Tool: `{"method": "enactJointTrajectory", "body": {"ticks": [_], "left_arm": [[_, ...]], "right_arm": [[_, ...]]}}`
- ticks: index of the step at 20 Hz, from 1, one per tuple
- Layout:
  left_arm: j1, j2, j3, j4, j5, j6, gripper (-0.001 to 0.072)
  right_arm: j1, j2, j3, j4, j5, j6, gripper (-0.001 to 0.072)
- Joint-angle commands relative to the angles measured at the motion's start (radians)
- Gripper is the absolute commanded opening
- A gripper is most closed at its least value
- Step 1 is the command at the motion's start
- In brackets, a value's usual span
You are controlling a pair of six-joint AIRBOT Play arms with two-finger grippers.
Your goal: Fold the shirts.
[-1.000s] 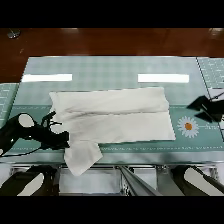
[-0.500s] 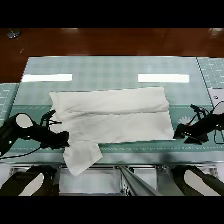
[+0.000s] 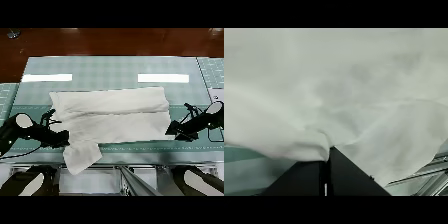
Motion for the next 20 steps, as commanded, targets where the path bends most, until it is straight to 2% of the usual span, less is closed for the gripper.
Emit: {"method": "enactJointTrajectory", "body": {"ticks": [1, 3, 4, 5, 6, 7, 12, 16, 20], "left_arm": [[0.0, 0.001, 0.001, -0.001, 0.003, -0.001, 0.0016], [0.0, 0.001, 0.001, -0.001, 0.004, -0.001, 0.0016], [0.0, 0.001, 0.001, 0.0, 0.003, -0.001, 0.0016], [0.0, 0.001, 0.001, 0.0, 0.003, 0.0, 0.0017], [0.0, 0.001, 0.002, 0.0, 0.003, 0.009, 0.0017], [0.0, 0.001, 0.002, 0.0, 0.003, 0.016, 0.0017], [0.014, 0.0, 0.145, 0.016, -0.035, 0.082, 0.0017], [0.144, -0.017, 0.327, 0.017, 0.066, 0.089, 0.0017], [0.166, -0.131, 0.47, -0.031, 0.124, 0.094, 0.0016]], "right_arm": [[0.003, -0.016, -0.001, 0.089, -0.106, -0.008, 0.0617], [0.003, -0.016, -0.001, 0.122, -0.123, -0.008, 0.0617], [0.003, -0.016, -0.001, 0.125, -0.122, -0.012, 0.0587], [0.003, -0.016, -0.001, 0.125, -0.111, -0.024, 0.0404], [0.002, -0.016, 0.001, 0.128, -0.089, -0.054, 0.0153], [0.002, -0.016, 0.01, 0.13, -0.06, -0.092, 0.0027], [0.002, -0.016, 0.181, 0.078, 0.031, -0.095, 0.0028], [0.002, -0.033, 0.354, 0.087, 0.009, -0.045, 0.0028], [0.003, -0.125, 0.476, 0.249, -0.034, -0.056, 0.0028]]}}
